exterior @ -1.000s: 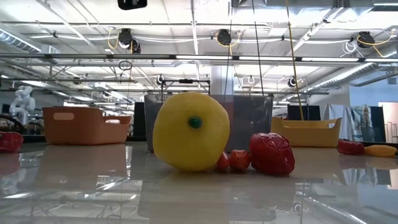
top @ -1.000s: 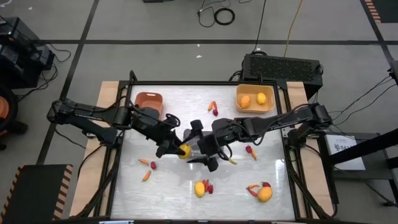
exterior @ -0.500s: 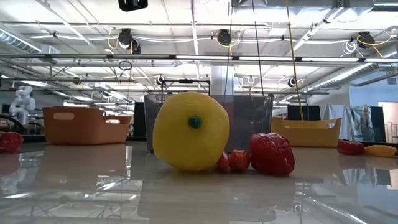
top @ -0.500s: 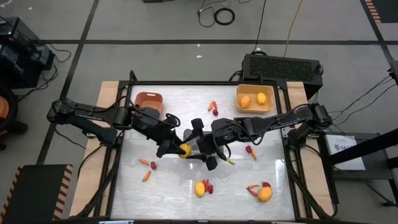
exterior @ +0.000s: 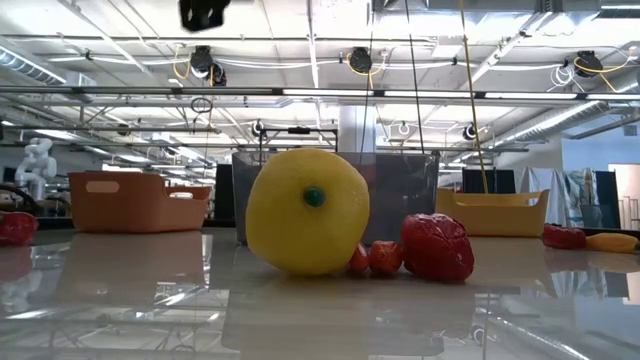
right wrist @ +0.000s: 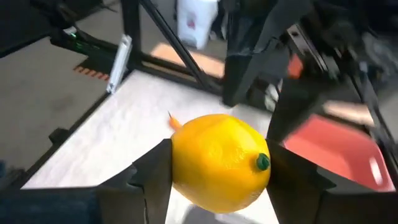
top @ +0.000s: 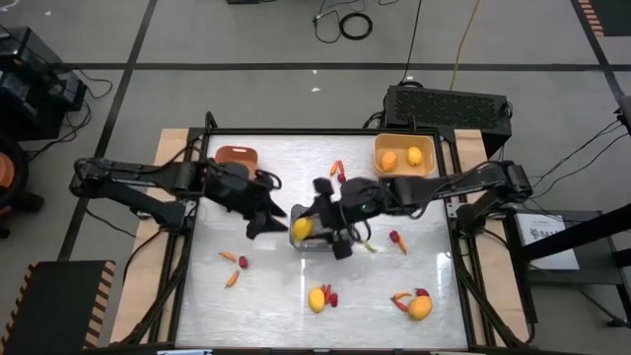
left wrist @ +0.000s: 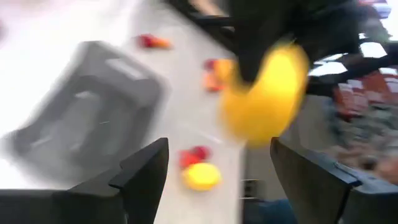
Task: Sort produce into baskets
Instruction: Put the yellow lemon into the yellow bin
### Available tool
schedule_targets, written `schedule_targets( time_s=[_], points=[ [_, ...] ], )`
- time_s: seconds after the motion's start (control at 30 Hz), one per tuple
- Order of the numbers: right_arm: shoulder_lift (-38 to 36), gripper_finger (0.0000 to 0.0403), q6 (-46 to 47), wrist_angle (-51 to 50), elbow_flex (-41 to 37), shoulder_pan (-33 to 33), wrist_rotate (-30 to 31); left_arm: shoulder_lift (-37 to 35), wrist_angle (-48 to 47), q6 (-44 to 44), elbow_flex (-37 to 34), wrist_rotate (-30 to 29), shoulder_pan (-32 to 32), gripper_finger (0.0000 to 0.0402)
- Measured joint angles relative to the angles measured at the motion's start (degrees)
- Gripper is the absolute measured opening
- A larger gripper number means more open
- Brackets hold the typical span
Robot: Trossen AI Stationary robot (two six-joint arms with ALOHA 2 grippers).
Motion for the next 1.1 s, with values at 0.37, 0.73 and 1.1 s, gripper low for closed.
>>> schedule_targets(
  time_s=[0.37, 0.73, 1.1],
  points=[
    [-6.19, 0.0207, 8.18, -35.46, 0.00, -14.06, 7.60, -6.06, -19.68, 4.25, 0.00, -18.34, 3.21, 0.0287],
    [-5.48, 0.0208, 9.03, -49.20, -1.21, -38.53, 7.69, -5.71, -19.90, 0.84, 0.00, -22.80, 3.10, 0.0287],
    [-5.41, 0.0208, 10.81, -41.11, -15.05, -57.42, 7.51, -5.69, -19.42, -6.48, 0.00, -28.78, 3.12, 0.0287]
  ],
)
